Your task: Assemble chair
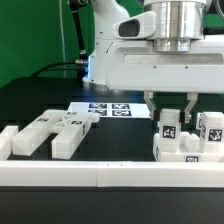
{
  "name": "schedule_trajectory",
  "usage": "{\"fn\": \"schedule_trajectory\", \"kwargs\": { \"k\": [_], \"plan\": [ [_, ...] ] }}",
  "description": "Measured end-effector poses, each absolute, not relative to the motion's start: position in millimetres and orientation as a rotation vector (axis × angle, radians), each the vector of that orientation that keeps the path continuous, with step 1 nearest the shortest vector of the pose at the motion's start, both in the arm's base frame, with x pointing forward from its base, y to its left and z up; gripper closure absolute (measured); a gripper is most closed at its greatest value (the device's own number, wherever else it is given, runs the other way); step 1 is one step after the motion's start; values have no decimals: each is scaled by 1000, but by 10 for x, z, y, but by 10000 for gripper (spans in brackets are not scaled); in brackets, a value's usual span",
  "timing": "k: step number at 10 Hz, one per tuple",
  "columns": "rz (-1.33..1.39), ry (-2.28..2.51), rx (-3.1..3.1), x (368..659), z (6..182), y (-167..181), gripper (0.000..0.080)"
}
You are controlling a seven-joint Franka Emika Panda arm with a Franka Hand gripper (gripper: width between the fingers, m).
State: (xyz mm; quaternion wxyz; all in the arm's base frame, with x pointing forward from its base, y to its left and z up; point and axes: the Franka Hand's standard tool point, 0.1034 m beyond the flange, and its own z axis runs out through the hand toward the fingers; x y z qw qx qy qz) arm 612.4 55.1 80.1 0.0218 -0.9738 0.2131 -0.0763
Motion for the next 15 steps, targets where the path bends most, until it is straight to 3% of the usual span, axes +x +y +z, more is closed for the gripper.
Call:
{"fn": "schedule_trajectory", "kwargs": {
  "k": [7, 11, 12, 13, 14, 15],
  "plan": [
    [-241, 1622, -2597, 6106, 795, 535, 509],
    [-237, 1680, -2554, 6106, 798, 524, 508],
    [-236, 1675, -2557, 6106, 799, 523, 320],
    [-241, 1590, -2615, 6115, 806, 507, 320],
    [-247, 1443, -2709, 6120, 810, 498, 183],
    [-251, 1310, -2784, 6121, 810, 502, 160]
  ]
}}
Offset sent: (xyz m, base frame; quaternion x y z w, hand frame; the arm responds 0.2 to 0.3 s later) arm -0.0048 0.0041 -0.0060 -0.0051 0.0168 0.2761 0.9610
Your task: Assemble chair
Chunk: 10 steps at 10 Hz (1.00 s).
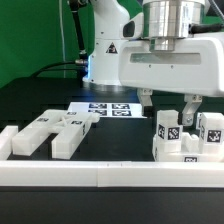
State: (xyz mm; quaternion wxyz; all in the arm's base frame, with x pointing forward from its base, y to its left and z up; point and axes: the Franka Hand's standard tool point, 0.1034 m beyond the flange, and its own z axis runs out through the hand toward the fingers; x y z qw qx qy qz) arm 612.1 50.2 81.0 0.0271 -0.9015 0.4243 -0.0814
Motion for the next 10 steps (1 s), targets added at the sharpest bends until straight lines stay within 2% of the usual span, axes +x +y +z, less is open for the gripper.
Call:
{"fn": "schedule_trajectory", "kwargs": {
  "k": [10],
  "plan": [
    [-277, 179, -3138, 6127, 839, 553, 151]
  ]
}}
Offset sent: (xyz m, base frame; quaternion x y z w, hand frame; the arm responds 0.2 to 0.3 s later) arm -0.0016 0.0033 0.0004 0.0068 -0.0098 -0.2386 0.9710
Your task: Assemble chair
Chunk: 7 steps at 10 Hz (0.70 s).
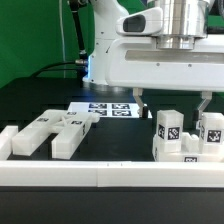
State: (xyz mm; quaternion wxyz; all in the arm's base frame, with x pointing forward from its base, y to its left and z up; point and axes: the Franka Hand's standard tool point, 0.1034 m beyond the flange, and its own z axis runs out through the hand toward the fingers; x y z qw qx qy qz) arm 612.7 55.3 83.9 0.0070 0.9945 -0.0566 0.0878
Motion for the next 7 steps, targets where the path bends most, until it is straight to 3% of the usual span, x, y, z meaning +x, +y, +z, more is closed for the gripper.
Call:
{"fn": "schedule_trajectory", "kwargs": {
  "k": [3, 5, 6, 7],
  "plan": [
    [267, 33, 3097, 6124, 823, 525, 151],
    [267, 29, 3097, 6124, 823, 525, 431],
    [268, -19, 3100, 6124, 822, 525, 511],
    [270, -89, 3105, 6124, 822, 528, 511]
  ]
}}
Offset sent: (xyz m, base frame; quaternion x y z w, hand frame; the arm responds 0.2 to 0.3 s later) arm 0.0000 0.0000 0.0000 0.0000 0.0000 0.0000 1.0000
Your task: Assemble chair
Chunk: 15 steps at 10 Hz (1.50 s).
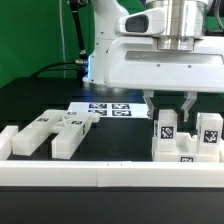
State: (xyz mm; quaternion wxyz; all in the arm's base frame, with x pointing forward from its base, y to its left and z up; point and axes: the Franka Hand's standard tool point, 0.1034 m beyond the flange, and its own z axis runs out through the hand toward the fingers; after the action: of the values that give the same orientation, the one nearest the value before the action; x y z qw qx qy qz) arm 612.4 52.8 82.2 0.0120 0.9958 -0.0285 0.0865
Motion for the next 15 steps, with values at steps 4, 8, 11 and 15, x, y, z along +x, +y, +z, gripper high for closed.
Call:
{"fn": "schedule_trajectory", "kwargs": {
  "k": [4, 8, 11, 15],
  "plan": [
    [274, -514, 3091, 6126, 822, 496, 511],
    [269, -1028, 2997, 6123, 822, 504, 511],
    [257, -1449, 2841, 6114, 819, 518, 511],
    [228, -1937, 2558, 6097, 811, 513, 511]
  ]
}}
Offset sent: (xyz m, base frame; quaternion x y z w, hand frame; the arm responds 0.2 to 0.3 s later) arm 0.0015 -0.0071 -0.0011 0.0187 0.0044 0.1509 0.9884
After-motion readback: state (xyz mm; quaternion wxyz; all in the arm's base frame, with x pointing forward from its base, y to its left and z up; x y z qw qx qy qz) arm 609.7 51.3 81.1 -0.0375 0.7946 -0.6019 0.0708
